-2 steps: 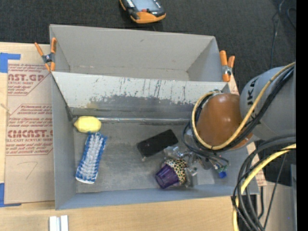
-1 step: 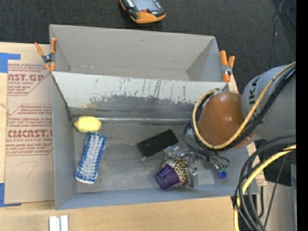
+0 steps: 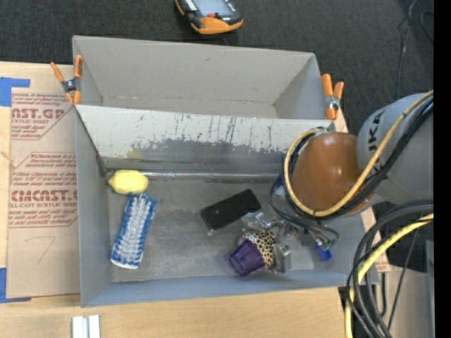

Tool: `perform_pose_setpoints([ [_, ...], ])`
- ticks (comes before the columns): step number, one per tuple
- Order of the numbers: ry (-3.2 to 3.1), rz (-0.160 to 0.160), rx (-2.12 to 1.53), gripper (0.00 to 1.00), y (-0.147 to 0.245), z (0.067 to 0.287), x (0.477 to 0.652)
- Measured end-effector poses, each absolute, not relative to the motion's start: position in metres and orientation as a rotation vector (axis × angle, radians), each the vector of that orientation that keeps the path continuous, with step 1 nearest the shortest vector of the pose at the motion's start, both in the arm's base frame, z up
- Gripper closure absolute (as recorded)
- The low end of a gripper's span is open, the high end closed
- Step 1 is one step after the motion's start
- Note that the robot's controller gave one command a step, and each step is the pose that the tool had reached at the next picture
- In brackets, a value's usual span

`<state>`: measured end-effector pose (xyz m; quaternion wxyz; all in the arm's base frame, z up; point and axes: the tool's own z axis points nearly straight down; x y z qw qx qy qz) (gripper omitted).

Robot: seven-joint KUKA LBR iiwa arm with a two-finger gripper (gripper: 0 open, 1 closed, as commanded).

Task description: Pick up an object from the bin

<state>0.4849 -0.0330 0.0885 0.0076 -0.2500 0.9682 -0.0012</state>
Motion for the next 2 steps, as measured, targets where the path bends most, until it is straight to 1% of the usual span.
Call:
perform_pose_setpoints([
  [1, 3.033, 0.000, -0.783, 1.00, -0.032, 0.127, 0.483],
  [2, 3.027, -0.004, -0.780, 1.00, -0.032, 0.149, 0.485],
])
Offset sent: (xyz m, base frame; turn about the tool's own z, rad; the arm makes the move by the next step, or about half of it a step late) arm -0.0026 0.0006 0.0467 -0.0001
